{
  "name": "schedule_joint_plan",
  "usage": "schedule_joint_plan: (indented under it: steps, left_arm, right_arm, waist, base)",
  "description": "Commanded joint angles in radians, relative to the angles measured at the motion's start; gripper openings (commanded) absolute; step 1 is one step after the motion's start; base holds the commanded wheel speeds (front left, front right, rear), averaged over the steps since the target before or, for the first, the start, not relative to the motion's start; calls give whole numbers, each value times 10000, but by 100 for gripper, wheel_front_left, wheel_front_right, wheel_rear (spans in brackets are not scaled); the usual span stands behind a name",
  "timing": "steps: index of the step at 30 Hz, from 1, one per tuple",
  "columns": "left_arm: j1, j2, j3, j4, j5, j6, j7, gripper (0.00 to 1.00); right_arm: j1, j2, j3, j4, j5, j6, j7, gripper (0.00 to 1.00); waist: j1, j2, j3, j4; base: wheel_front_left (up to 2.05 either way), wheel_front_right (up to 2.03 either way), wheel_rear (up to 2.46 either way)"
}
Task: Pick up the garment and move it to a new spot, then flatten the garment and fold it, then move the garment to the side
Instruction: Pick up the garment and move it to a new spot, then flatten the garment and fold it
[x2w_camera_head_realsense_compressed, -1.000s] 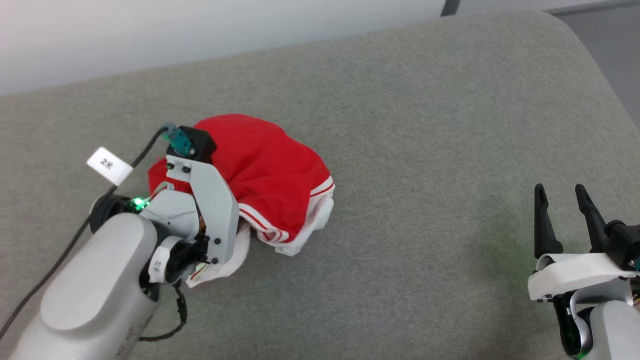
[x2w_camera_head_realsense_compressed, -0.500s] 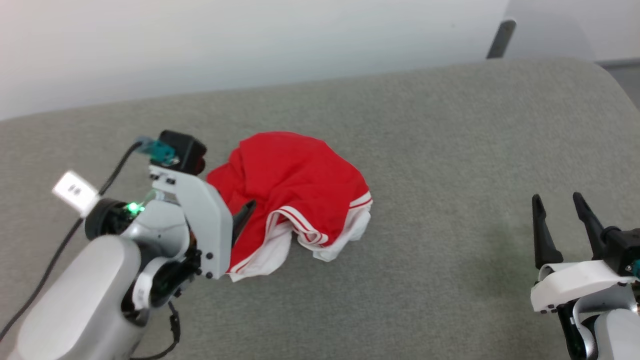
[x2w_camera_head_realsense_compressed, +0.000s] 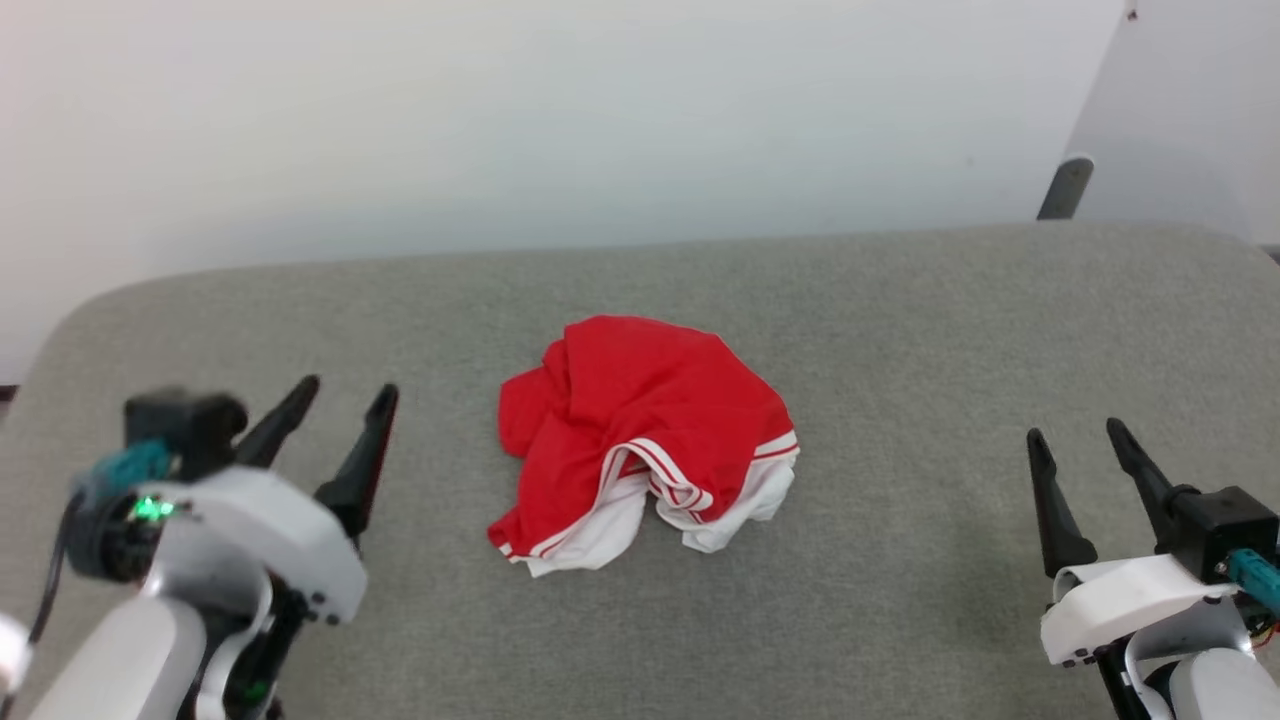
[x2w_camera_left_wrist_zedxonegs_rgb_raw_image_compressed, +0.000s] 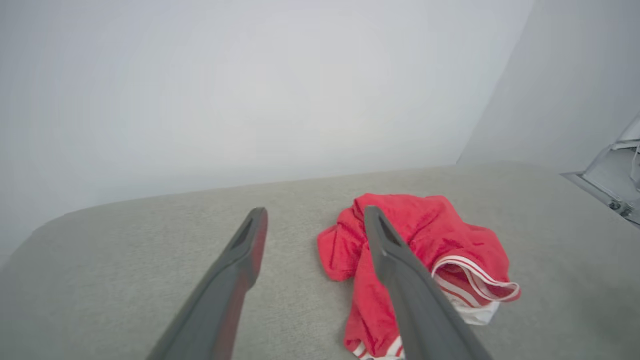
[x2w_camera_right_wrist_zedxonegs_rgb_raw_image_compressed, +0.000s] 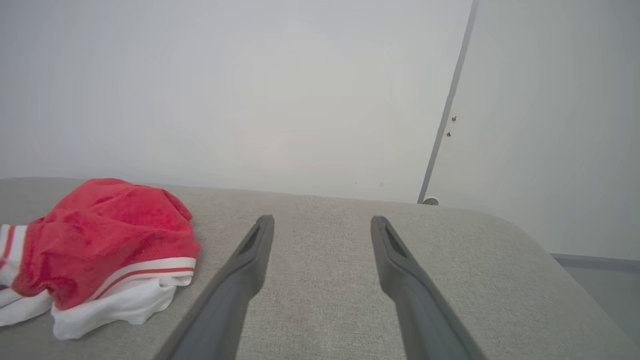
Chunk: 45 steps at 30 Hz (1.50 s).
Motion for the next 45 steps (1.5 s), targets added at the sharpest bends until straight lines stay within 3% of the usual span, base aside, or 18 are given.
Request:
schedule_joint_plan:
  steps: [1,9,16,36,45]
  left_arm:
    - [210,10,57,34,117,-71,-279,100]
    - [1603,-28,533,575,362,-313,-2676,100]
    - [2606,-112,901,941,348,-372,-3923,100]
    - [4208,-793,2871,958,1005,-1166,-4440,100]
    - [4275,-1148,3285,1059,1362,-1537,-4441,100]
  right_arm:
    - [107,-56,48,-60,144,-3,-81,100]
    - [509,-152,117,-350,139,-3,-489,100]
    - [1036,-54,-226,-668,6,-3,-668,100]
    - [2349,255,-920,-1473,-99,-1,-800,100]
    - [2327,267,-893,-1549,-166,-3,-808,100]
  waist:
    - [0,0,-227,196]
    - [0,0,-519,336]
    - [0,0,-716,467]
    - [0,0,-945,912]
    - [0,0,-917,870]
  base:
    - [0,0,0]
    - [0,0,0]
    - [0,0,0]
    - [0,0,0]
    - [0,0,0]
